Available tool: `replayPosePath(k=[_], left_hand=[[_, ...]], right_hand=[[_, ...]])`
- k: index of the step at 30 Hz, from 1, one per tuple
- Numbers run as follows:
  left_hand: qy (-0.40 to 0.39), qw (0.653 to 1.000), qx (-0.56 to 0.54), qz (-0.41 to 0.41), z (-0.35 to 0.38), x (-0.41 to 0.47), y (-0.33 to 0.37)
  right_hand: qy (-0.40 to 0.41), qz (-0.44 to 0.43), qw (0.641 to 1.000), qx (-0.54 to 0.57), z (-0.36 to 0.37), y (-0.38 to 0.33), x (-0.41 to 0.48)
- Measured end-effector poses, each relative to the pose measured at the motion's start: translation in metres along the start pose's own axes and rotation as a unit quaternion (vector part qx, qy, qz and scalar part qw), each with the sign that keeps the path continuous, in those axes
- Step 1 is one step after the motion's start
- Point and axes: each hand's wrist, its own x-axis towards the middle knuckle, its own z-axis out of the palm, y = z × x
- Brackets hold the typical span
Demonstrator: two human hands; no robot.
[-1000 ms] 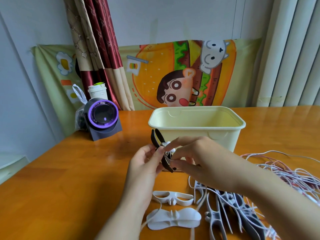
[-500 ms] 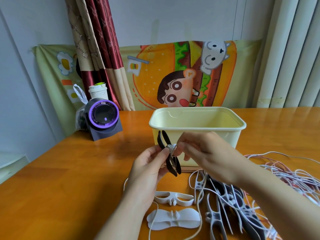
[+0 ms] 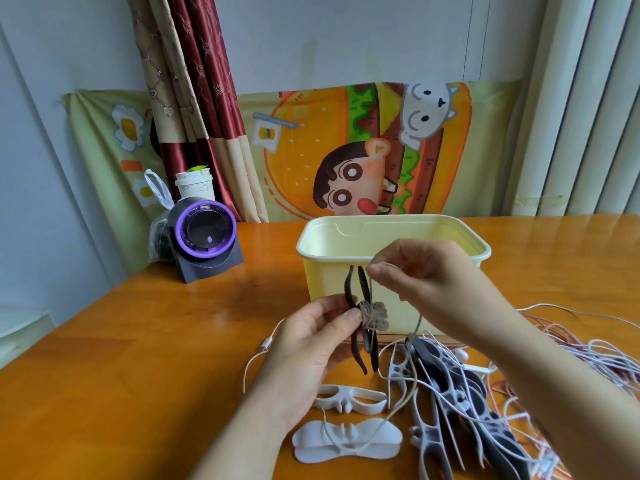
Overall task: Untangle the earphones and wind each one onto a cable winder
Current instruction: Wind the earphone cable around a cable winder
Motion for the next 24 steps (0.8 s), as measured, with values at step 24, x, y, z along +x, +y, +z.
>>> replayPosePath(k=[24], left_hand=[[0.153,0.947,-0.283,-0.015,-0.011,0.01,0.005]], right_hand=[[-0.241,-0.025,0.966,-0.094,0.037,0.012,-0.013]])
